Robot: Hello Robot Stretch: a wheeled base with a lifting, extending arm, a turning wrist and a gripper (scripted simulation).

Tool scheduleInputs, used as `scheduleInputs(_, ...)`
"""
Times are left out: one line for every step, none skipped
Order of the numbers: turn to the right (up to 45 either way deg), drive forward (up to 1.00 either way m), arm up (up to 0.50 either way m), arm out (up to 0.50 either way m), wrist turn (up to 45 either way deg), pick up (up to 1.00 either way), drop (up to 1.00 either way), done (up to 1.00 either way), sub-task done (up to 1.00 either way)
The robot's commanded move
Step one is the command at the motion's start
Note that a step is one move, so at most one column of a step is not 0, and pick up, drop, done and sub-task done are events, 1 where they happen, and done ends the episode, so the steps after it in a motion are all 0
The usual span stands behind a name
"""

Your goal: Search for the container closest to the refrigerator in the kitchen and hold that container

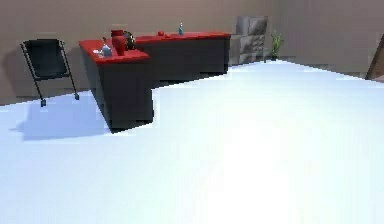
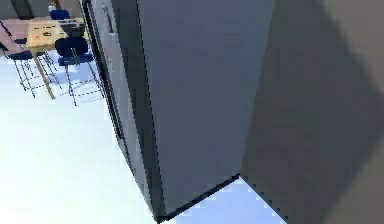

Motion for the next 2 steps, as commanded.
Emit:
scheduleInputs(-36.0,0.0,0.0,0.0,0.0,0.0,0.0,0.0,0.0)
scheduleInputs(0.0,1.0,0.0,0.0,0.0,0.0,0.0,0.0,0.0)
